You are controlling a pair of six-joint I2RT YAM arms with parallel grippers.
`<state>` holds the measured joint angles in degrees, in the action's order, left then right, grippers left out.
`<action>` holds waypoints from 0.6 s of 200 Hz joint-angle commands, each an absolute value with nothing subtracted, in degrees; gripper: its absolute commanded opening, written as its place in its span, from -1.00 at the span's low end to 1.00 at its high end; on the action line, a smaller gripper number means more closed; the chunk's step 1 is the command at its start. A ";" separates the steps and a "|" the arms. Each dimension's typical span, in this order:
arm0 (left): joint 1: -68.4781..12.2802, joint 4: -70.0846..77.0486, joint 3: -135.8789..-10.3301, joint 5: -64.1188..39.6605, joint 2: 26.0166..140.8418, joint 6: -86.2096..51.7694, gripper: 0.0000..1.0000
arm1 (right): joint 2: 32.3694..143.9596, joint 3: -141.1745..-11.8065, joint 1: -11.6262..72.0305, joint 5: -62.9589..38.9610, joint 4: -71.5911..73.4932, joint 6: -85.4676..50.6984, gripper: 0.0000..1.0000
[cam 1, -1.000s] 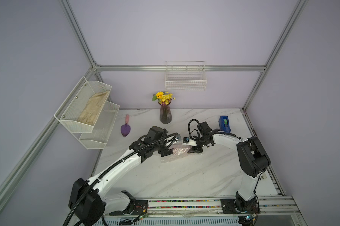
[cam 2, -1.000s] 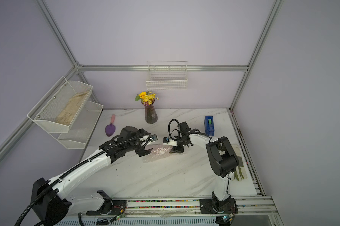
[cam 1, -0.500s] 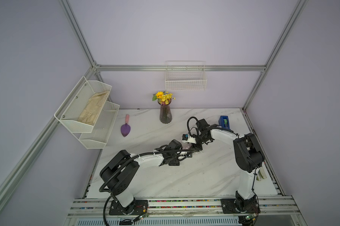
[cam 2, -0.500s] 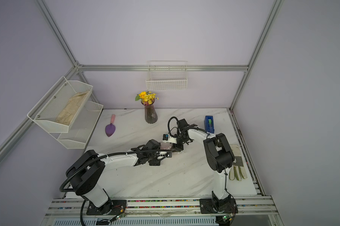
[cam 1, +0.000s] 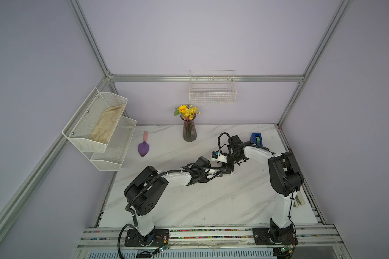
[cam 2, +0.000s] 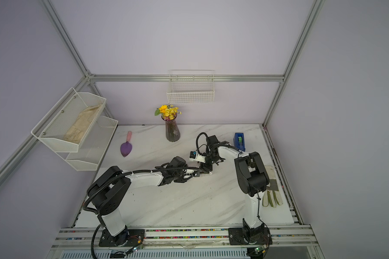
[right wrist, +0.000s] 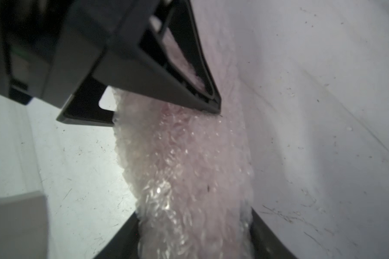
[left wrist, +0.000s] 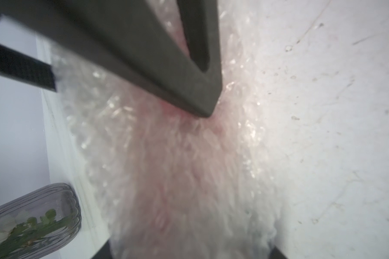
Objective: Wrap wine bottles in bubble wrap
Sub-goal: Wrap the wine bottle in bubble wrap.
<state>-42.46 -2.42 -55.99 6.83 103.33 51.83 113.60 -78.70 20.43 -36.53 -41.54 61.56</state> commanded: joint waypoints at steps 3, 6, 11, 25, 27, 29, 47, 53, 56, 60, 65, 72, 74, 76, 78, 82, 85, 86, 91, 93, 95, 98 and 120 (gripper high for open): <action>-40.37 -6.40 -58.04 5.65 107.20 45.15 -0.02 | 113.24 -76.20 20.19 -36.67 -44.86 58.94 0.60; -40.28 -6.61 -58.09 5.45 107.30 44.89 -0.03 | 112.76 -76.00 20.07 -36.86 -43.93 57.88 0.68; -40.06 -6.90 -58.16 5.10 107.57 44.47 -0.04 | 111.89 -75.71 19.75 -37.14 -42.38 56.19 0.92; -39.94 -8.46 -59.00 4.56 108.14 44.38 -0.09 | 109.25 -75.13 18.30 -39.78 -40.35 53.57 0.94; -39.96 -8.90 -59.22 4.44 108.22 44.27 -0.10 | 108.81 -75.01 18.09 -40.40 -40.08 53.25 0.94; -39.83 -9.32 -59.41 4.36 108.22 44.12 -0.10 | 108.37 -74.83 17.86 -40.75 -39.71 52.82 0.94; -39.30 -12.61 -61.48 3.08 109.00 43.34 -0.10 | 103.60 -72.71 16.05 -42.60 -34.81 48.11 0.94; -39.08 -14.13 -62.40 2.74 109.32 42.97 -0.11 | 101.95 -72.03 15.35 -43.30 -33.45 47.11 0.95; -38.99 -14.72 -62.84 2.61 109.58 42.75 -0.11 | 101.22 -71.66 15.04 -43.61 -32.82 46.41 0.94; -38.87 -15.61 -63.41 2.43 109.75 42.38 -0.11 | 100.01 -71.18 14.43 -44.01 -31.91 45.44 0.94; -38.68 -16.87 -64.10 2.10 110.07 42.08 -0.12 | 98.45 -70.66 13.65 -44.47 -30.86 44.12 0.94; -38.54 -18.63 -64.96 1.41 110.44 41.64 -0.13 | 96.42 -69.82 12.53 -45.35 -29.09 41.74 0.94; -38.55 -19.03 -65.20 1.27 110.56 41.48 -0.13 | 95.67 -69.60 12.12 -45.61 -28.67 41.24 0.94; -38.55 -19.43 -65.43 1.18 110.59 41.29 -0.14 | 95.11 -69.36 11.78 -46.05 -28.26 40.70 0.94; -38.51 -19.78 -65.58 1.11 110.70 41.13 -0.14 | 94.33 -69.09 11.43 -46.36 -27.83 40.19 0.94; -38.41 -20.39 -65.86 0.85 110.75 40.75 -0.14 | 92.90 -68.38 10.74 -46.83 -27.05 38.98 0.94; -38.38 -20.80 -66.04 0.78 110.74 40.44 -0.14 | 91.83 -67.66 10.22 -47.00 -25.13 37.95 0.94; -38.39 -20.95 -66.11 0.70 110.74 40.35 -0.14 | 91.40 -67.49 10.03 -47.01 -24.74 37.39 0.94; -38.39 -21.48 -66.34 0.50 110.79 39.78 -0.14 | 89.42 -66.17 9.35 -46.96 -22.30 34.90 0.94; -38.43 -21.63 -66.35 0.45 110.78 39.61 -0.14 | 88.58 -65.67 9.02 -46.85 -21.31 33.91 0.94; -38.39 -21.78 -66.42 0.44 110.71 39.30 -0.14 | 87.82 -65.09 8.71 -46.78 -20.16 32.54 0.94; -38.36 -22.03 -66.55 0.24 110.67 38.84 -0.14 | 86.61 -64.39 8.24 -46.51 -18.69 30.75 0.94; -38.19 -23.28 -67.05 -0.50 109.63 34.80 -0.13 | 78.85 -58.06 4.43 -35.44 -4.95 11.52 0.94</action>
<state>-39.05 -14.26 -66.65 1.32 108.09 41.12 85.19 -63.44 7.31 -42.76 -21.17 34.28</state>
